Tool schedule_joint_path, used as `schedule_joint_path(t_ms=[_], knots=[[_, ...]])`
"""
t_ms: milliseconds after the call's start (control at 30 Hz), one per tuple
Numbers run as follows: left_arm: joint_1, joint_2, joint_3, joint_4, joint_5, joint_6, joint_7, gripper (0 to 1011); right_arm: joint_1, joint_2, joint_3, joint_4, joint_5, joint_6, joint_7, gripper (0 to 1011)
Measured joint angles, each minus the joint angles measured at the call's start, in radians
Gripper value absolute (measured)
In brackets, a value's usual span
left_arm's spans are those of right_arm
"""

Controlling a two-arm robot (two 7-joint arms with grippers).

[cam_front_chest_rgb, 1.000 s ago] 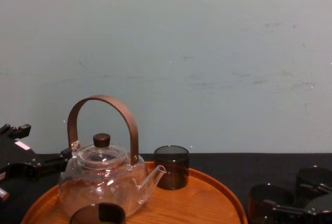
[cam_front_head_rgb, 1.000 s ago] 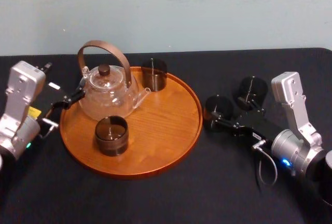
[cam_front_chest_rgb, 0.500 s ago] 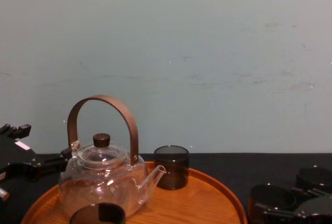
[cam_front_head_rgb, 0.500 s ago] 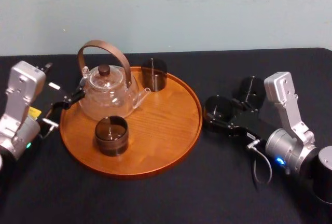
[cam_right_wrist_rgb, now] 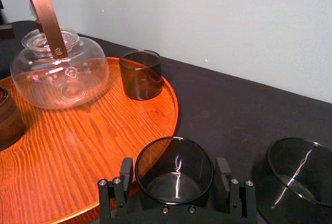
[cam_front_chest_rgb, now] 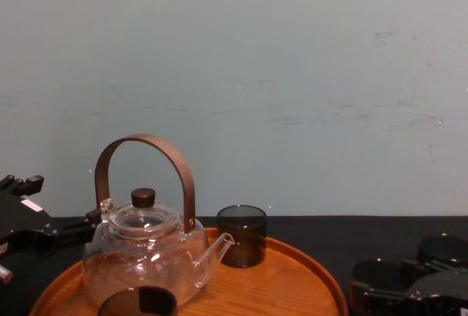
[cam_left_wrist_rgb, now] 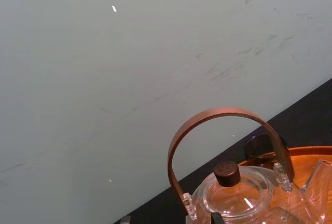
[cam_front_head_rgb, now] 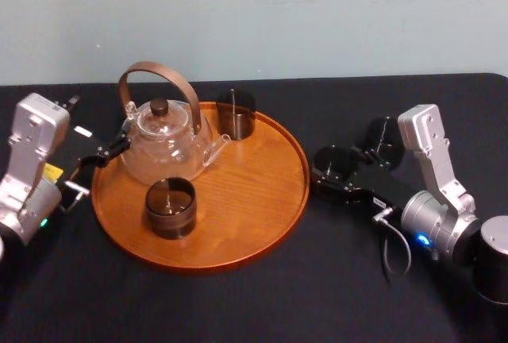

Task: Pick up the glass from the table and place it on the tray.

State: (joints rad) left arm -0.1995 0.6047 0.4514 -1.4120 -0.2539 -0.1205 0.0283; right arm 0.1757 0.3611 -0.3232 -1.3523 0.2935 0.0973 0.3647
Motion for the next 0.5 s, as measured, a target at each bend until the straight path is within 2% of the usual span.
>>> schedule_joint_path(t_ms=[500], knots=[[0.0, 0.0, 0.0, 0.0, 0.0, 0.0, 0.0, 1001, 0.027, -0.017, -0.01, 0.049, -0.008, -0.004, 0.013, 1002]])
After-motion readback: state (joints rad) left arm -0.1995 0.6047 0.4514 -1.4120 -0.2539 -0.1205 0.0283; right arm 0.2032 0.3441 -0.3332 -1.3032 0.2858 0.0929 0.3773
